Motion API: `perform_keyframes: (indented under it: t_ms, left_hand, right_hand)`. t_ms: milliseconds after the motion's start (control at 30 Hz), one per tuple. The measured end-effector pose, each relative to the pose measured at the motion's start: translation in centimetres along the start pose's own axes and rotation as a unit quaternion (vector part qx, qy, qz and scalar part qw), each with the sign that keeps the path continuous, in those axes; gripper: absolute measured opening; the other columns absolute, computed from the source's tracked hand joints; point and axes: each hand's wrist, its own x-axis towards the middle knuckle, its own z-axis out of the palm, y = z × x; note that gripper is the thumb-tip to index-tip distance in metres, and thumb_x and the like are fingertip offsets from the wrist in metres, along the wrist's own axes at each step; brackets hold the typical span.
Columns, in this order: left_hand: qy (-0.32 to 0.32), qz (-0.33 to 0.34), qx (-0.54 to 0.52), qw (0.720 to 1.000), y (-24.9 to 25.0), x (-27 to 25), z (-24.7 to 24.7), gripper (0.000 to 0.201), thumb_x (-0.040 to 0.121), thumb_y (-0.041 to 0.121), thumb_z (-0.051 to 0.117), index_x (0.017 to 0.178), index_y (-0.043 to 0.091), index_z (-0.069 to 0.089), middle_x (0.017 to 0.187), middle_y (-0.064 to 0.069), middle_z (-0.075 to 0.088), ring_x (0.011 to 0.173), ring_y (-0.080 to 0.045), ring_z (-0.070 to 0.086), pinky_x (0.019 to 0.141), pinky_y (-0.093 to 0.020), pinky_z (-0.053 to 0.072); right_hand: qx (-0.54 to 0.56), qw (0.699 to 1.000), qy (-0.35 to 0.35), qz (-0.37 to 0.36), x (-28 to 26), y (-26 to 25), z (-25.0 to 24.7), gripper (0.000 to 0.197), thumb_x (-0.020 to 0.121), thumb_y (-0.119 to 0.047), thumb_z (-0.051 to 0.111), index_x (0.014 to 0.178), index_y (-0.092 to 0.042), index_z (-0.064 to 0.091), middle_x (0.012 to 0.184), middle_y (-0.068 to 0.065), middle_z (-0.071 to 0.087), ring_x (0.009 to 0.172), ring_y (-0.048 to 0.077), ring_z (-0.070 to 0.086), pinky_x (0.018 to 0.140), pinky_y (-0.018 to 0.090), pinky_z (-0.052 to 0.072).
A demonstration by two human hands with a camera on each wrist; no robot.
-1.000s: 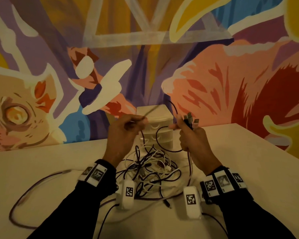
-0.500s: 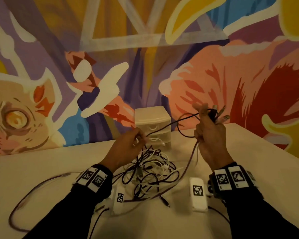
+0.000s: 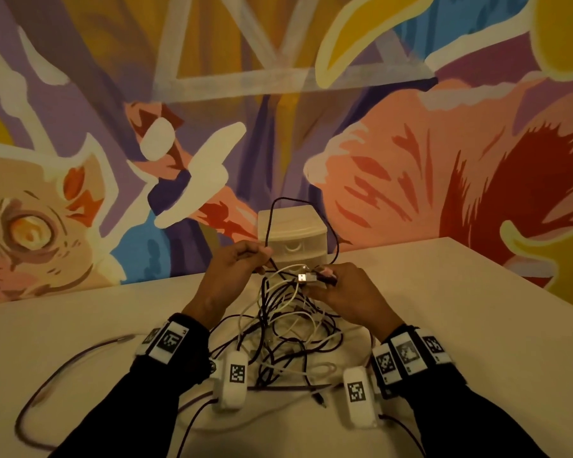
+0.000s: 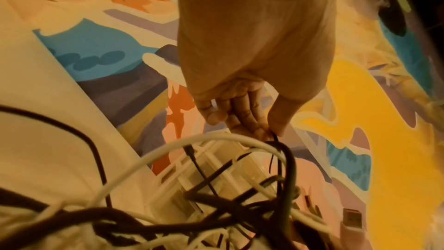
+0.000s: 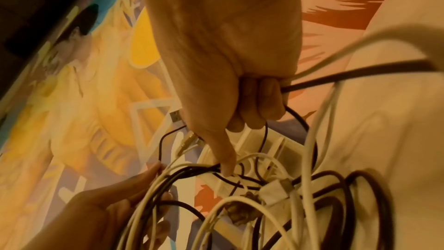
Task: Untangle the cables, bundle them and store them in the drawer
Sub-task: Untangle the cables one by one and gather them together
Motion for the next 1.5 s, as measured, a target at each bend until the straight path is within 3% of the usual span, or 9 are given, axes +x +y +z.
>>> perform_keyframes:
  t_ms: [167, 333, 500, 733, 933, 1033, 1200, 1367, 1500]
  left_hand:
    - [0.033, -0.02, 0.019, 0.999, -1.2, 0.5, -0.8, 0.023, 0.105, 0.024, 0.066, 0.102, 0.006, 0.081, 0.098, 0.001, 0.082, 0.071, 0.0, 0.067, 0.065, -0.008, 0.048]
    - [0.078, -0.032, -0.016, 0.996, -1.7, 0.7, -0.3, 0.023, 0.107, 0.018, 0.058, 0.099, 0.004, 0.075, 0.088, 0.002, 0.079, 0.074, -0.001, 0.069, 0.066, -0.014, 0.049]
    - [0.158, 0.053, -0.087, 0.982, -0.5, 1.6, -0.9, 0.02, 0.113, 0.035, 0.053, 0.122, 0.018, 0.059, 0.085, 0.008, 0.066, 0.074, -0.006, 0.065, 0.069, -0.028, 0.058]
    - [-0.05, 0.192, 0.12, 0.973, 1.9, 0.4, 0.1, 0.012, 0.103, 0.034, 0.07, 0.111, 0.029, 0.077, 0.112, 0.014, 0.072, 0.107, -0.008, 0.066, 0.091, -0.023, 0.055]
    - [-0.012, 0.212, 0.158, 0.964, 2.2, 0.6, -0.8, 0.013, 0.101, 0.035, 0.073, 0.11, 0.029, 0.079, 0.11, 0.01, 0.072, 0.108, -0.009, 0.066, 0.092, -0.031, 0.056]
    - [0.035, 0.243, 0.189, 0.951, 3.5, 1.1, -2.7, 0.011, 0.1, 0.031, 0.074, 0.11, 0.027, 0.078, 0.108, 0.014, 0.071, 0.105, 0.0, 0.064, 0.09, -0.011, 0.047]
    - [0.141, 0.245, 0.227, 0.932, 4.9, 1.2, -7.6, 0.014, 0.102, 0.032, 0.073, 0.112, 0.023, 0.078, 0.11, 0.009, 0.073, 0.105, -0.009, 0.064, 0.083, -0.008, 0.043]
    - [0.152, 0.156, 0.111, 0.97, 5.8, -1.0, -13.9, 0.009, 0.107, 0.032, 0.065, 0.112, 0.025, 0.07, 0.106, 0.01, 0.071, 0.096, -0.006, 0.062, 0.086, -0.022, 0.048]
    - [0.176, 0.041, 0.354, 0.918, 3.0, -1.9, -20.7, 0.022, 0.095, 0.049, 0.059, 0.096, 0.032, 0.073, 0.102, 0.007, 0.074, 0.102, -0.024, 0.065, 0.097, -0.045, 0.048]
  right_hand:
    - [-0.011, 0.996, 0.092, -0.008, -0.1, -0.6, -0.5, 0.009, 0.089, -0.039, 0.085, 0.097, -0.034, 0.084, 0.082, -0.011, 0.079, 0.079, 0.005, 0.069, 0.074, 0.033, 0.052]
    - [0.015, 0.994, -0.104, -0.001, -0.7, -2.0, -0.9, 0.025, 0.085, -0.046, 0.086, 0.075, -0.024, 0.079, 0.064, -0.009, 0.067, 0.058, 0.001, 0.052, 0.058, 0.026, 0.038]
    - [0.123, 0.985, 0.12, 0.03, -0.2, -1.7, -1.7, 0.035, 0.096, -0.035, 0.08, 0.063, -0.027, 0.072, 0.052, -0.012, 0.06, 0.054, 0.002, 0.053, 0.063, 0.03, 0.041]
    - [0.489, 0.862, 0.101, 0.087, -0.1, -3.2, -3.0, 0.045, 0.103, -0.051, 0.066, 0.113, -0.01, 0.081, 0.057, -0.007, 0.021, 0.049, 0.011, 0.015, 0.049, 0.031, 0.012]
    - [0.673, 0.74, 0.006, 0.018, -0.4, -2.4, -5.0, 0.029, 0.1, -0.013, 0.048, 0.117, -0.008, 0.07, 0.058, -0.006, 0.011, 0.048, 0.011, 0.008, 0.05, 0.031, 0.008]
    - [0.598, 0.8, 0.0, 0.055, 0.1, -1.8, -5.1, 0.006, 0.101, -0.018, 0.058, 0.103, -0.017, 0.064, 0.055, -0.007, 0.018, 0.044, 0.01, 0.013, 0.043, 0.028, 0.012]
    - [0.28, 0.947, -0.017, 0.154, -0.3, -1.5, -3.9, 0.031, 0.097, -0.028, 0.078, 0.115, -0.004, 0.072, 0.061, -0.006, 0.029, 0.047, 0.009, 0.026, 0.042, 0.027, 0.02]
    - [0.379, 0.913, 0.084, 0.124, 0.0, -2.5, -5.0, 0.023, 0.099, -0.015, 0.074, 0.081, -0.017, 0.059, 0.054, -0.007, 0.028, 0.041, 0.01, 0.023, 0.042, 0.026, 0.017]
    - [0.506, 0.842, 0.134, 0.132, -0.1, -2.1, -5.5, 0.035, 0.105, -0.011, 0.058, 0.074, -0.019, 0.046, 0.045, -0.009, 0.028, 0.034, 0.009, 0.022, 0.034, 0.023, 0.017]
